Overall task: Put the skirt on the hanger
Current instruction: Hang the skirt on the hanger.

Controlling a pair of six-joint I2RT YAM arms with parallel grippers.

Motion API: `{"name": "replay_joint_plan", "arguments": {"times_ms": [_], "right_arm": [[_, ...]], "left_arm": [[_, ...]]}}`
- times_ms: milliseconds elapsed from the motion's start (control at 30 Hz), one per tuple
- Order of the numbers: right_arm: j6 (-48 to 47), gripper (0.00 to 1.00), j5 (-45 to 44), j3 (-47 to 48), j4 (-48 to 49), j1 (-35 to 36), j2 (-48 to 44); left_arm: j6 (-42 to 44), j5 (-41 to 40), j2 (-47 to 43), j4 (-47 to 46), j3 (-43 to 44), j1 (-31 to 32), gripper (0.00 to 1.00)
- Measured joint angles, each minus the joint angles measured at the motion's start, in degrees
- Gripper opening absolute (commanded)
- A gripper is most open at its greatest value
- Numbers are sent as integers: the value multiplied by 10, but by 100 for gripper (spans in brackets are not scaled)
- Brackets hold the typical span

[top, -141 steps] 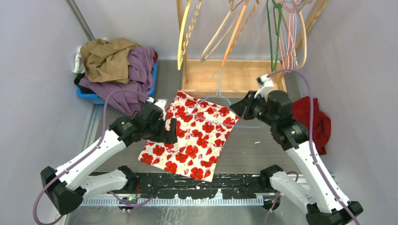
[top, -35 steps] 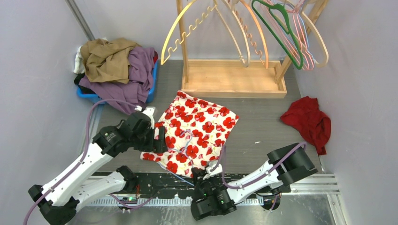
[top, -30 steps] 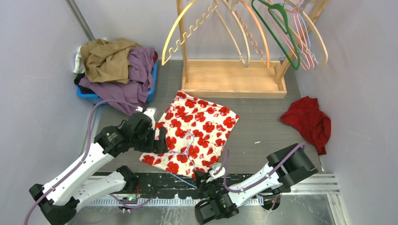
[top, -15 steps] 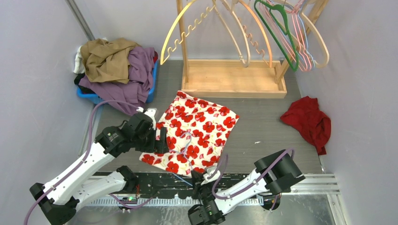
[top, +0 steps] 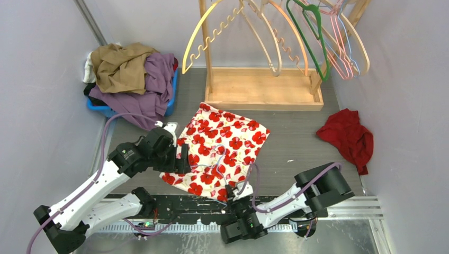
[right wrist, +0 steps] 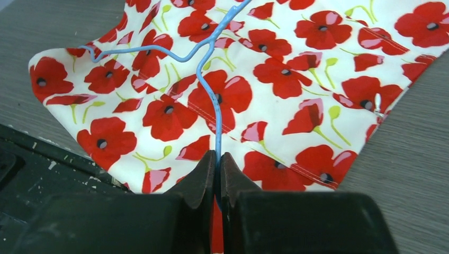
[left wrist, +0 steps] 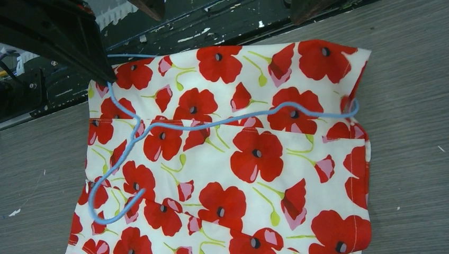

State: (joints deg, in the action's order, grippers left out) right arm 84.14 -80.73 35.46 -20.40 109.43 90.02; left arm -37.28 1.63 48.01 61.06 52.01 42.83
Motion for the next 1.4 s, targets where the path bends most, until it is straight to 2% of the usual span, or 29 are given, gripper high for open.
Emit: {"name": "replay_joint_plan", "arguments": {"times_ms": [200, 367, 667, 933, 1200, 1400], "right_arm": [[-149, 1, -3, 21, 126, -10, 63], [-242, 1, 6, -23, 231, -42, 60], [-360, 1, 15, -70, 280, -100, -11], [-482, 1, 15, -65, 343, -115, 11], [-617, 1, 24, -58, 450, -137, 75], [-674, 1, 24, -58, 500, -139, 75]], "left_arm": [[-2, 0, 0, 0, 0, 4, 83], [-3, 0, 0, 0, 0, 7, 83], [-4, 0, 2, 0, -1, 8, 83], [-16, 0, 10, -16, -12, 23, 81], [-57, -13, 25, -37, -33, 100, 83], [-118, -30, 25, -74, -99, 166, 85]]}}
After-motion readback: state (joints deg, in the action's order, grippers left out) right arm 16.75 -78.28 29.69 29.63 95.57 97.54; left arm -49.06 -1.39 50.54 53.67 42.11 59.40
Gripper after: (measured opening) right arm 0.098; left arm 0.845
